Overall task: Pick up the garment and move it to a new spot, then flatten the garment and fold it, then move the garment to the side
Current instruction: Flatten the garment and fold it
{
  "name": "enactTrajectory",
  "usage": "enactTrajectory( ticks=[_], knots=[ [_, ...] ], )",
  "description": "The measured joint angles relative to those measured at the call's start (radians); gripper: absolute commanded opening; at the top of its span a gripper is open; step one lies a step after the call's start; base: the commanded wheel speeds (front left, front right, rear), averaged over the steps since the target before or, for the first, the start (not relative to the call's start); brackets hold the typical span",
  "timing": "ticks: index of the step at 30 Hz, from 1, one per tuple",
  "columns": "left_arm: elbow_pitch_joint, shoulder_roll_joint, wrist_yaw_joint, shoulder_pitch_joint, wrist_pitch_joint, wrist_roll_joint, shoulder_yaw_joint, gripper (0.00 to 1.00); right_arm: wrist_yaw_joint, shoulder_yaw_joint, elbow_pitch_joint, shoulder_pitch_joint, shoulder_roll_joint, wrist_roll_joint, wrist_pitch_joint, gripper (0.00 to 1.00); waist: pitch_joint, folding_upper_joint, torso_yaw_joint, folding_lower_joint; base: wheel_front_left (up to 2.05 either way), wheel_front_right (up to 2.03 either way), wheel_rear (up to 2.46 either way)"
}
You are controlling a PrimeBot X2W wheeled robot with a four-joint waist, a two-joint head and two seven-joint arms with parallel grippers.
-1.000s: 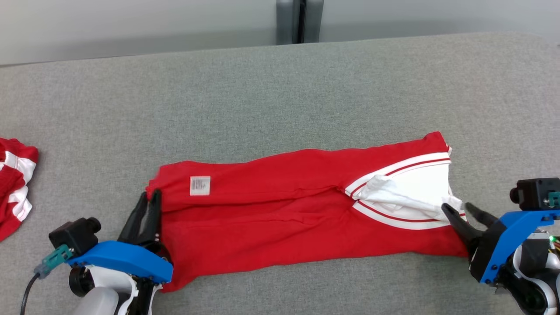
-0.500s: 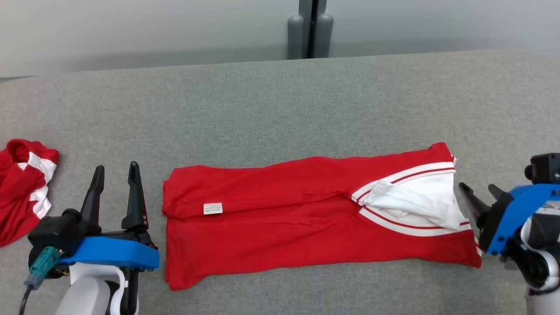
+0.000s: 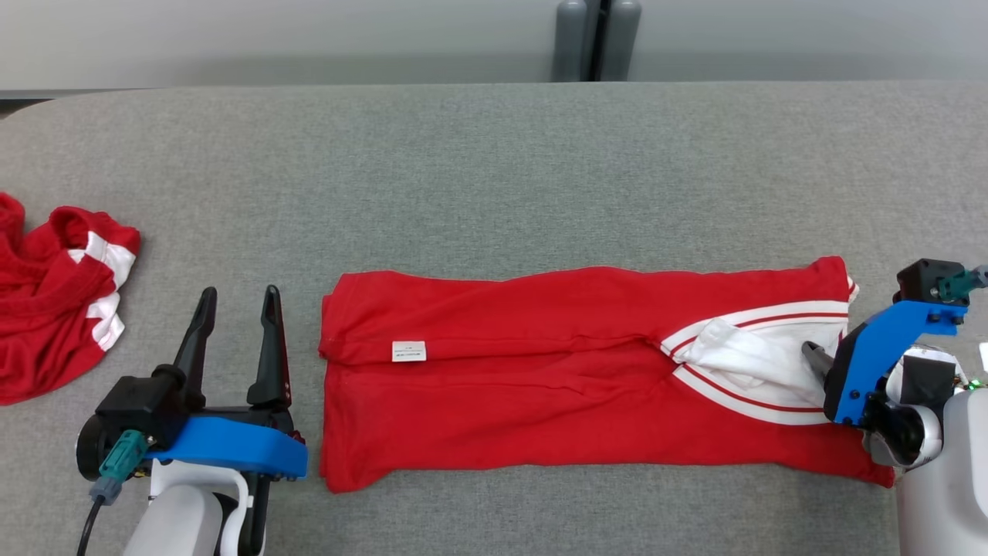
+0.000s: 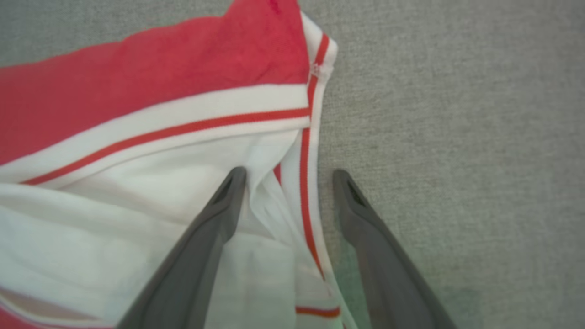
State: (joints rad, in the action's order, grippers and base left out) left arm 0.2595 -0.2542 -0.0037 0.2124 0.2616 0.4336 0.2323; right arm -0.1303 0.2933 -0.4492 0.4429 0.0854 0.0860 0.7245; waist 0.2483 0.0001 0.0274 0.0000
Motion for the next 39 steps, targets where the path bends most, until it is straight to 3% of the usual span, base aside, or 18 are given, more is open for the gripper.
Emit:
enactTrajectory(
  ticks=[3,4,5,6,11,16,24,28,34,39],
  knots=[
    [0.008,0.007,-0.008,0.000,0.000,-0.003,-0.004,1.00,0.001,-0.003,-0.016,0.006,-0.001,-0.014,0.010,1.00,0.002,0.0000,0.010,0.0000,0.00,0.00,0.00],
    [0.010,0.009,-0.011,0.000,0.000,-0.003,-0.007,1.00,0.002,-0.007,-0.019,0.006,0.000,-0.012,0.013,0.85,0.001,0.0000,0.011,0.0000,0.00,0.00,0.00],
    [0.011,0.011,-0.012,-0.001,0.000,-0.003,-0.012,1.00,0.003,-0.014,-0.020,0.005,0.000,-0.009,0.013,0.27,0.001,0.0000,0.011,0.0000,0.00,0.00,0.00],
    [0.013,0.012,-0.014,-0.001,0.000,-0.003,-0.015,1.00,0.004,-0.025,-0.018,0.004,0.002,-0.004,0.013,0.00,0.001,0.0000,0.011,0.0000,0.00,0.00,0.00],
    [0.018,0.023,-0.014,-0.005,0.000,-0.007,-0.031,1.00,0.002,-0.087,0.026,-0.015,-0.007,0.061,-0.019,0.00,-0.005,0.0000,-0.002,0.0000,0.00,0.00,0.00],
    [0.007,0.032,-0.006,-0.013,0.000,-0.014,-0.057,1.00,0.000,-0.124,0.111,-0.042,0.068,0.089,-0.030,0.00,-0.016,0.0000,-0.027,0.0000,0.00,0.00,0.00],
    [-0.007,0.044,-0.012,-0.039,0.000,-0.026,-0.063,1.00,0.000,-0.028,0.222,-0.086,0.226,0.031,0.015,0.00,-0.050,0.0000,-0.047,0.0000,0.00,0.00,0.00],
    [-0.004,0.055,-0.013,-0.044,0.000,-0.031,-0.061,1.00,0.000,0.027,0.261,-0.103,0.263,0.006,0.058,0.00,-0.066,0.0000,-0.043,0.0000,0.00,0.00,0.00],
    [0.002,0.061,-0.015,-0.062,0.000,-0.040,-0.056,1.00,0.000,0.026,0.343,-0.141,0.219,0.015,0.123,0.00,-0.095,0.0000,-0.036,0.0000,0.00,0.00,0.00],
    [0.007,0.062,-0.023,-0.070,0.000,-0.048,-0.044,1.00,0.000,-0.131,0.450,-0.194,0.126,0.071,0.146,0.00,-0.111,0.0000,-0.027,0.0000,0.00,0.00,0.00]
  ],
)
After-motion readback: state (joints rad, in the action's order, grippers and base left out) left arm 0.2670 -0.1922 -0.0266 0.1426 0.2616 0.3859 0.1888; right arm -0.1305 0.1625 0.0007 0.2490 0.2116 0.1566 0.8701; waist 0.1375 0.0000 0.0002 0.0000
